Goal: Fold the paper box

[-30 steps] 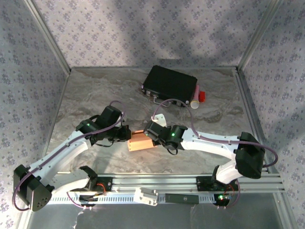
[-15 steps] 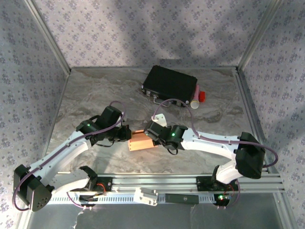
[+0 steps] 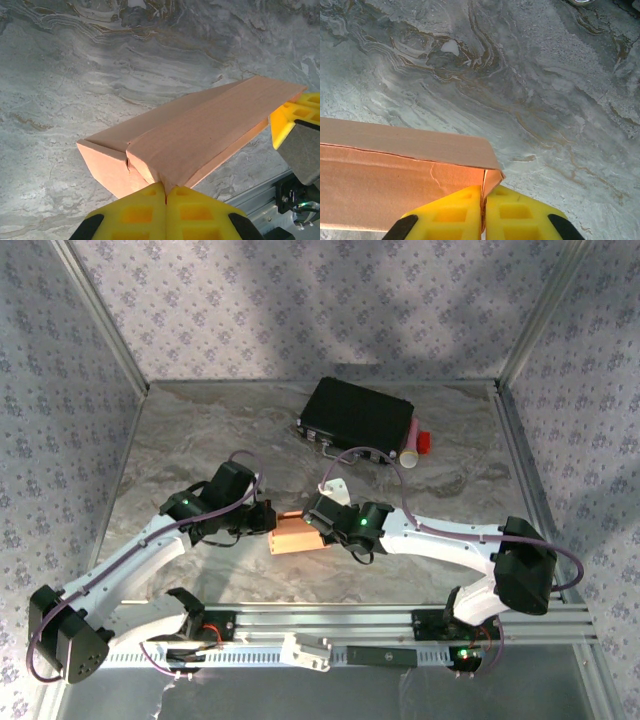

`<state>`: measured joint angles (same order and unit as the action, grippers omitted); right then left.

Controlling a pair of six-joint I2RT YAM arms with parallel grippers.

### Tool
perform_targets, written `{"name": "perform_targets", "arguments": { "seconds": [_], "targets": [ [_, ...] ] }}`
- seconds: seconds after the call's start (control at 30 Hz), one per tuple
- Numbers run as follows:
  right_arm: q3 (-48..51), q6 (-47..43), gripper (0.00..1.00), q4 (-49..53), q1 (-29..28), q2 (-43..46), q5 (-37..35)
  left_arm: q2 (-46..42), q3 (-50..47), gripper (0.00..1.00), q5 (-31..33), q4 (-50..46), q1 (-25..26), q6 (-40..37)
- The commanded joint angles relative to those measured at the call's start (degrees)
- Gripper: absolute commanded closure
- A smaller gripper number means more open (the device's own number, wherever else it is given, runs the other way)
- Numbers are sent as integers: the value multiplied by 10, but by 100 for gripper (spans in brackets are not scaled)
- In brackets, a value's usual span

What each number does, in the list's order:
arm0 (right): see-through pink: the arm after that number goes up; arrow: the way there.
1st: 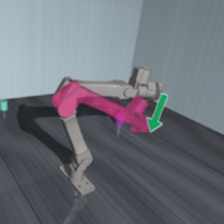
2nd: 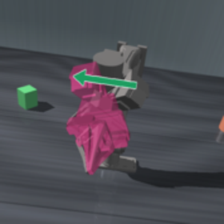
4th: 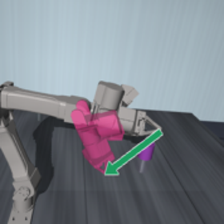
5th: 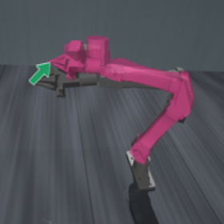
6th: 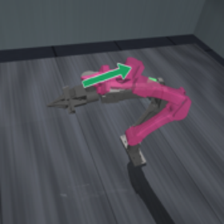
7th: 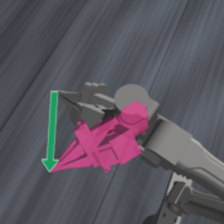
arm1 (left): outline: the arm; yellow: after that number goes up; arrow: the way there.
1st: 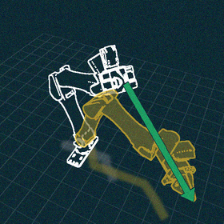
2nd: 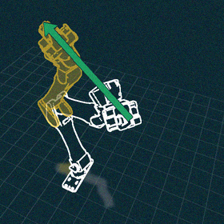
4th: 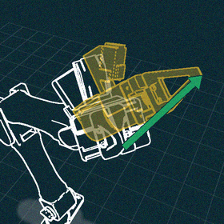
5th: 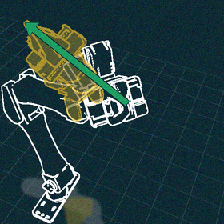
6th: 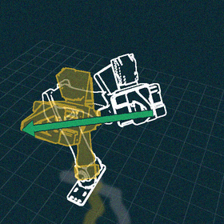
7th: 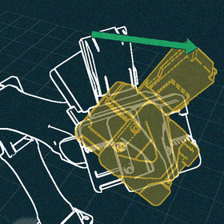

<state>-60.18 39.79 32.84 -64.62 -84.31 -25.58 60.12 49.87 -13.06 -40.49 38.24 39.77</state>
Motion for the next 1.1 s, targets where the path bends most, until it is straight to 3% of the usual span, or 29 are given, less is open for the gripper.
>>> {"name": "perform_targets", "arguments": {
  "seconds": [0.0,0.73,1.07],
  "targets": [
    [5,0,85,-26,-5,1,35,-7,0,94,-33,44,3,6],
    [6,9,64,-19,-16,-25,2,-17,-17,94,-29,59,1,15],
    [-2,10,65,-17,-23,-42,-2,-29,-28,94,-22,47,0,11]
  ]
}}
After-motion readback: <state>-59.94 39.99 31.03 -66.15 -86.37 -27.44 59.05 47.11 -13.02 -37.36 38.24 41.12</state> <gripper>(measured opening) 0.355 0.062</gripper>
